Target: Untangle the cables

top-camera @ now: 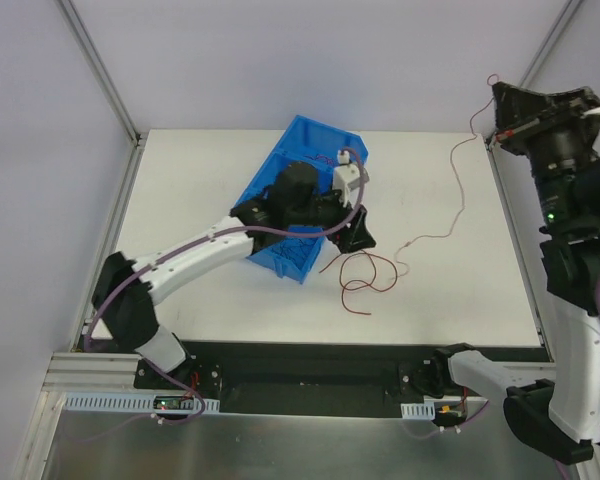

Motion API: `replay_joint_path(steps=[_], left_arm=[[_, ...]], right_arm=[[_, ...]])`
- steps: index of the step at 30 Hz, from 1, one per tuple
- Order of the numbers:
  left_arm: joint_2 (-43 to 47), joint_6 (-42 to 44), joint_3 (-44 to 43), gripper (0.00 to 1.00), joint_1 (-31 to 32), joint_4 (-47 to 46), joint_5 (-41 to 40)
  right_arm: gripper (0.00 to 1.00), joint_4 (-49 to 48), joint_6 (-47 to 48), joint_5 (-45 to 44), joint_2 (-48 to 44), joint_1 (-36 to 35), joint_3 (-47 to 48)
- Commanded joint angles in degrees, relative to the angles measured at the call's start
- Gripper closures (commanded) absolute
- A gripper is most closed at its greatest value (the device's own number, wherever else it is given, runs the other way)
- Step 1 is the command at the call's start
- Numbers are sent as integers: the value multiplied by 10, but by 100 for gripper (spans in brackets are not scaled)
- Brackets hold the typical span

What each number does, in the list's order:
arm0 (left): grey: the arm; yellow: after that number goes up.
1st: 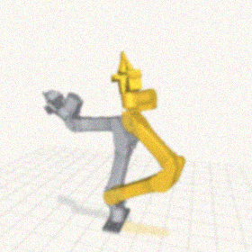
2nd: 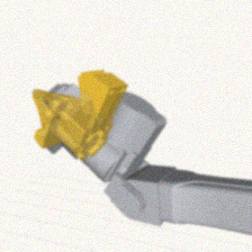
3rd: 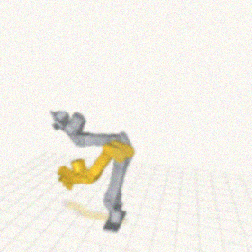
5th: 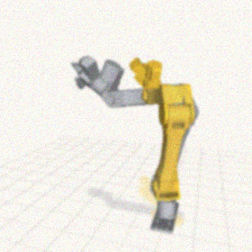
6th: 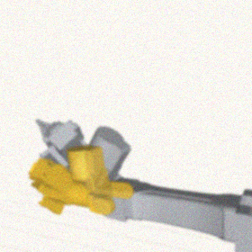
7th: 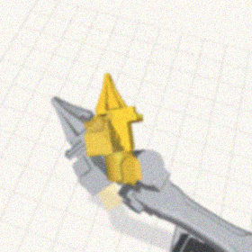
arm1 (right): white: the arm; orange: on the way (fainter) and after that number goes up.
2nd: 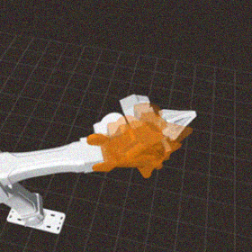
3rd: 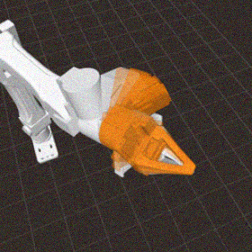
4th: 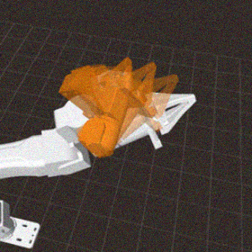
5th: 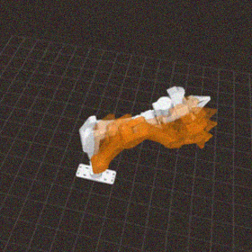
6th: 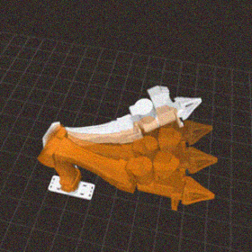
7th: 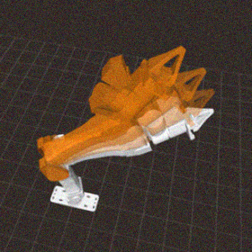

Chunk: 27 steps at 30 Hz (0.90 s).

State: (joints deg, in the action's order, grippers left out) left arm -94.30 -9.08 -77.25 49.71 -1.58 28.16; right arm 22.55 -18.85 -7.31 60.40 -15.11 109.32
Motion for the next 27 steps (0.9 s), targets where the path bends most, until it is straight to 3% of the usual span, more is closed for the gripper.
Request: replay_joint_path(steps=[1,10,19,27], left_arm=[[107,16,-9,18,-22,58,-1],[242,27,11,1,-53,143,-196],[325,13,41,1,-55,194,-262],[358,15,42,1,-55,232,-300]], right_arm=[[100,-31,12,-8,-6,-1,-34],[99,-143,-71,55,81,-3,-47],[100,-241,-83,67,228,-20,20],[100,-261,-70,67,374,-26,163]])
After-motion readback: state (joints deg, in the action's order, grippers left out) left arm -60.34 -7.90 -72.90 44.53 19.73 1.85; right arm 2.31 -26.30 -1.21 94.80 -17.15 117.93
